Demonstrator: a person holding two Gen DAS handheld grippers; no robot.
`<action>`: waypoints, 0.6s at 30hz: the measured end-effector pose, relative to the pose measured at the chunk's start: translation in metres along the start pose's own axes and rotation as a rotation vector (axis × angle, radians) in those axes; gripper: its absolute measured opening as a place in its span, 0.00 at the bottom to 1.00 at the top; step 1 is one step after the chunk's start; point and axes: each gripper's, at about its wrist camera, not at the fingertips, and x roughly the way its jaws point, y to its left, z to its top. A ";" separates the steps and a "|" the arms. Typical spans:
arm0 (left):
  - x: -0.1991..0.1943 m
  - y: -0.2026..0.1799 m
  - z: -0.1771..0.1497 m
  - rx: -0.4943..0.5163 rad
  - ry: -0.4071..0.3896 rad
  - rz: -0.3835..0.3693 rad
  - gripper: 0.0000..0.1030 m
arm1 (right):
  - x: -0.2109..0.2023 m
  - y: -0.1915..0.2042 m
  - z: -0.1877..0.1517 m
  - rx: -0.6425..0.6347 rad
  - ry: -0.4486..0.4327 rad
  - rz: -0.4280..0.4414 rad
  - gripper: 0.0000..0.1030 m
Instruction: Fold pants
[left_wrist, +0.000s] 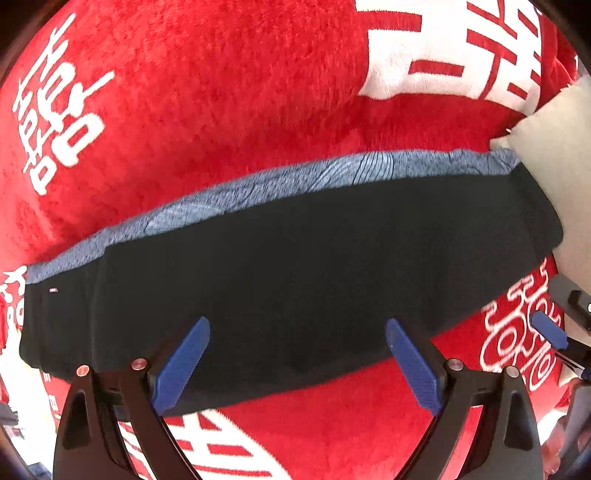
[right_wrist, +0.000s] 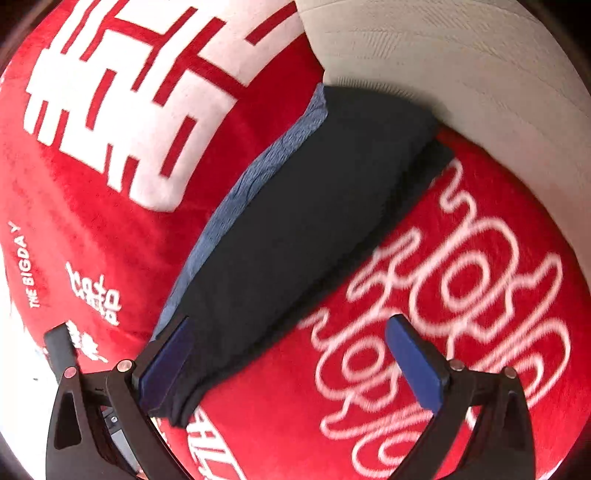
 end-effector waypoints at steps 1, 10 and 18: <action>0.001 -0.002 0.003 0.001 -0.003 0.003 0.94 | 0.003 0.000 0.004 -0.004 -0.004 -0.003 1.00; 0.008 -0.018 0.024 0.016 -0.015 0.025 0.94 | 0.008 -0.015 0.016 0.048 -0.059 -0.006 0.98; 0.037 -0.035 0.025 -0.007 0.014 0.034 0.87 | 0.002 -0.046 0.027 0.148 -0.165 0.052 0.77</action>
